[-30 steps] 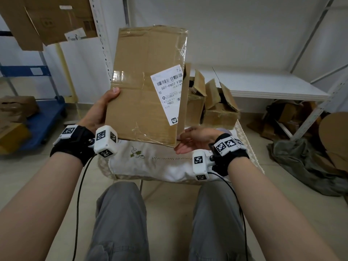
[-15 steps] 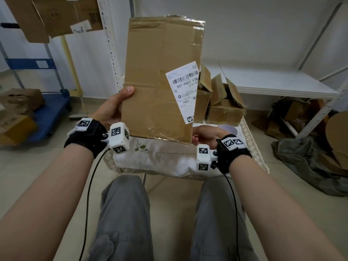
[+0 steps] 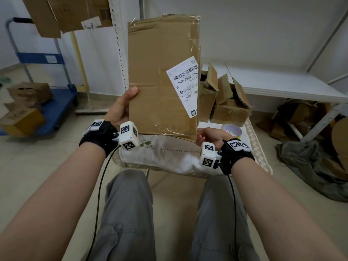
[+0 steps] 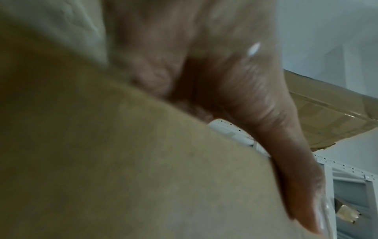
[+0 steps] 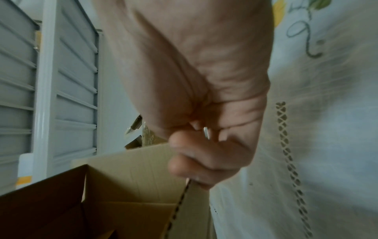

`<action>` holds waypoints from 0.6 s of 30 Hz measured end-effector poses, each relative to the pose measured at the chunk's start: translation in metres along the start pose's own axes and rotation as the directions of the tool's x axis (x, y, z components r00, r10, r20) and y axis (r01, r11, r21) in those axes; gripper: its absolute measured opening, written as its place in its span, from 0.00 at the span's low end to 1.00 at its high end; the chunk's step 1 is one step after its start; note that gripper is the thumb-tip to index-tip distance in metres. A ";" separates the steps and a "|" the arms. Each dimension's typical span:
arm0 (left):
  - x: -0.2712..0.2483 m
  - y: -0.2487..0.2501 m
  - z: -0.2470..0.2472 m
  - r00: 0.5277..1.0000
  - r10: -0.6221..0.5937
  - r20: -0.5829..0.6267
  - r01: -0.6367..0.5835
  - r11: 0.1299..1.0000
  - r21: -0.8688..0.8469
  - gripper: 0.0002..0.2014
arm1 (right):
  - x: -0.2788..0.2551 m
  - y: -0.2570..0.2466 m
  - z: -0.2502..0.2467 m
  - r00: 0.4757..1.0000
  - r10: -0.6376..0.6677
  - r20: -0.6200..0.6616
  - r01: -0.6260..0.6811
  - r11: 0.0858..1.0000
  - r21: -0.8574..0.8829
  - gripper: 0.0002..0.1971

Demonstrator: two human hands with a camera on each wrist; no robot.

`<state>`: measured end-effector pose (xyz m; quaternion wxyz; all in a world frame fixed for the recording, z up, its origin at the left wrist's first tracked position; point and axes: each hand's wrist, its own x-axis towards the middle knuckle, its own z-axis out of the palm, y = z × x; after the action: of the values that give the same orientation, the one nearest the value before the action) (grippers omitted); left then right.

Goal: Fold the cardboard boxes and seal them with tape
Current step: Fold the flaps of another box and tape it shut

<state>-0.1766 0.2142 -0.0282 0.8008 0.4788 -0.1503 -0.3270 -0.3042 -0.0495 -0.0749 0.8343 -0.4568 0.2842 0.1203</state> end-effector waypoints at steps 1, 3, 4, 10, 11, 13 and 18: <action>-0.001 -0.001 -0.002 1.000 -0.006 0.008 0.006 1.000 0.004 0.45 | 0.002 0.000 -0.001 1.000 0.007 -0.005 -0.007 1.000 -0.005 0.16; -0.003 -0.002 -0.003 0.999 -0.029 0.030 0.028 0.999 0.020 0.47 | 0.006 0.001 -0.002 1.000 0.005 -0.024 -0.006 0.999 -0.043 0.12; -0.003 -0.002 -0.003 0.998 -0.041 0.044 0.040 0.998 0.038 0.47 | 0.008 0.001 -0.004 0.999 -0.007 -0.045 0.004 0.997 -0.073 0.09; 0.013 0.004 0.005 0.996 0.092 -0.010 -0.086 0.959 0.269 0.49 | -0.017 -0.003 0.015 0.980 -0.162 0.119 0.197 0.891 -0.410 0.09; 0.016 0.004 0.003 0.995 0.100 -0.023 -0.089 0.955 0.283 0.49 | -0.018 -0.007 0.017 0.980 -0.162 0.113 0.196 0.872 -0.449 0.08; 0.019 0.003 0.001 0.994 0.100 -0.040 -0.082 0.946 0.315 0.47 | -0.024 -0.017 0.019 0.982 -0.145 0.123 0.188 0.825 -0.533 0.13; 0.017 -0.001 -0.002 0.993 0.109 -0.039 -0.085 0.916 0.393 0.45 | -0.028 -0.034 0.025 0.974 -0.201 0.106 0.225 0.790 -0.570 0.06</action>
<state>-0.1628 0.2040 -0.0310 0.7086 0.6303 -0.2120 -0.2360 -0.3015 -0.0458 -0.0245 0.6696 -0.7152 0.1642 0.1152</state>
